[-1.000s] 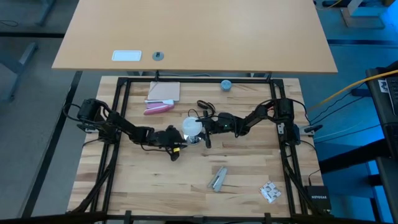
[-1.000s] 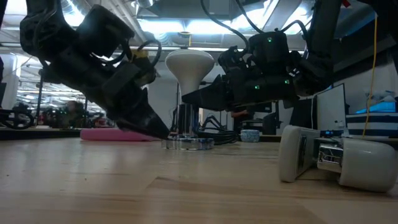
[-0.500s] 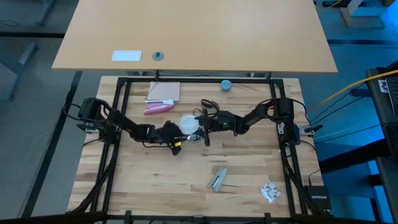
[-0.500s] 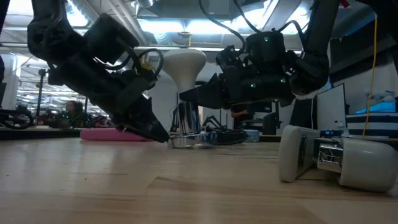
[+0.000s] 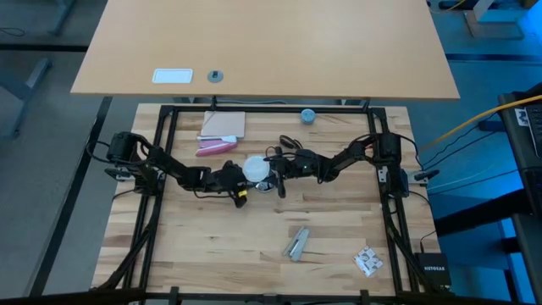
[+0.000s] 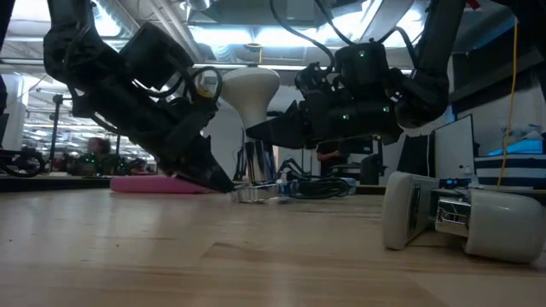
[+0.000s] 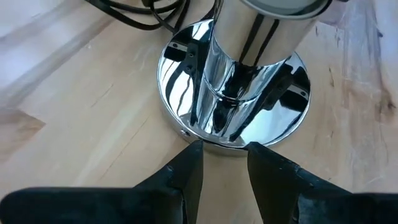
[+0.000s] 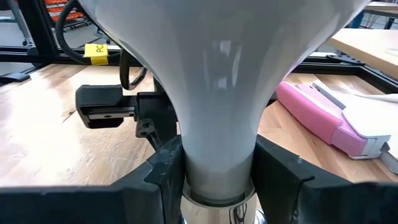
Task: Screw lightbulb
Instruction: Remove the lightbulb from the lamp
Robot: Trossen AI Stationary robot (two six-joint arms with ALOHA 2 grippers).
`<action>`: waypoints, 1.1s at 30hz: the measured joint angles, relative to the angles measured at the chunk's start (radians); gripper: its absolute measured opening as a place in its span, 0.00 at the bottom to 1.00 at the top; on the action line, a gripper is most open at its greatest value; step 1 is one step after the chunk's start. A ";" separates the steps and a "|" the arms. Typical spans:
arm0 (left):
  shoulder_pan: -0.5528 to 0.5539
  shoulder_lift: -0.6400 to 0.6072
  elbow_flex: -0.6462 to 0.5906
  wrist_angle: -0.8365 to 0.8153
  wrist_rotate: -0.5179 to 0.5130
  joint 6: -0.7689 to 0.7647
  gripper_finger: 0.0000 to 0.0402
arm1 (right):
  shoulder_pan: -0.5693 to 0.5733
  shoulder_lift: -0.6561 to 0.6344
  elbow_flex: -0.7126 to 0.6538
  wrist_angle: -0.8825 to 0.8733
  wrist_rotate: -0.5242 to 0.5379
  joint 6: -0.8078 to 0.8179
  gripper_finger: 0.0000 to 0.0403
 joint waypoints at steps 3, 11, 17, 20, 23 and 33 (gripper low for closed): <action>0.000 0.000 0.000 0.000 -0.023 0.026 0.29 | 0.000 0.000 0.000 -0.001 -0.024 0.000 0.40; 0.011 0.000 0.001 0.006 -0.166 0.057 0.29 | 0.007 0.005 0.001 -0.018 -0.139 0.012 0.40; 0.037 0.001 0.000 0.011 -0.173 0.048 0.29 | 0.022 0.003 0.000 -0.022 -0.151 0.026 0.40; 0.035 0.001 0.000 0.011 -0.156 0.045 0.29 | 0.026 0.003 0.000 -0.023 -0.134 0.023 0.40; 0.032 -0.004 0.000 0.003 -0.053 0.028 0.29 | 0.024 0.003 0.000 -0.019 -0.124 0.023 0.40; 0.032 -0.218 0.000 -0.184 0.226 -0.015 0.29 | 0.023 0.003 -0.001 -0.017 -0.089 0.022 0.40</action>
